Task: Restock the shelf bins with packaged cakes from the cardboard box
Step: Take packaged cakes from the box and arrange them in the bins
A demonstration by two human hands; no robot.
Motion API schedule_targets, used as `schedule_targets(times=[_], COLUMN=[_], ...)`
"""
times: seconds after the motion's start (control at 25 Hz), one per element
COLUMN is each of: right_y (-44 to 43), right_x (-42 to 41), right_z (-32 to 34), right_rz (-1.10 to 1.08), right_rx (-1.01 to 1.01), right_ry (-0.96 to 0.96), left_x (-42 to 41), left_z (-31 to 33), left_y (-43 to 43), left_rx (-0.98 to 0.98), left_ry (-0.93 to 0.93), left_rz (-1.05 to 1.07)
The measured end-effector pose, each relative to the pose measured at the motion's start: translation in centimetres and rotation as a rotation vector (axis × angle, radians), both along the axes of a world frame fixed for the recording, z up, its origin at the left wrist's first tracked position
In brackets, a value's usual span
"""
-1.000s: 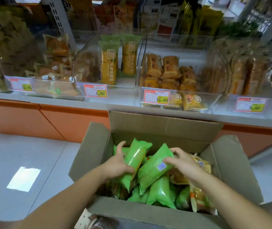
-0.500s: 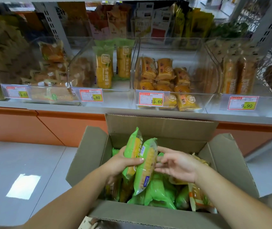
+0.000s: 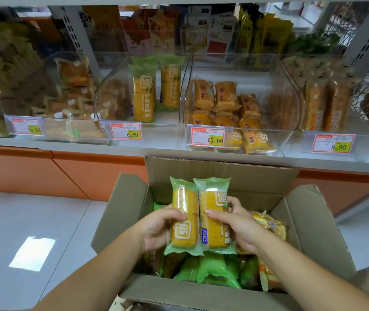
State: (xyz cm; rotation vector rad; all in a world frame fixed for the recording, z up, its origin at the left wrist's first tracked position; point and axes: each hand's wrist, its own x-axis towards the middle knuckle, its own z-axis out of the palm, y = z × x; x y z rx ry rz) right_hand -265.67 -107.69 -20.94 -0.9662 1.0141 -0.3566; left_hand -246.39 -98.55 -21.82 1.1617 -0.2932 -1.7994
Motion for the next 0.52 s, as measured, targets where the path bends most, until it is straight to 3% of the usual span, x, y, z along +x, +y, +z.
schedule_targets(times=[0.4, 0.52], right_y=[0.3, 0.1], right_x=[1.2, 1.6], right_z=[2.3, 5.3], right_rz=[0.027, 0.046], right_rx=[-0.063, -0.212], right_ry=[-0.068, -0.047], left_x=[0.6, 2.4], left_z=[2.0, 5.1], left_y=[-0.4, -0.2], left_rx=[-0.083, -0.122], left_ry=[-0.123, -0.246], left_rz=[-0.038, -0.085])
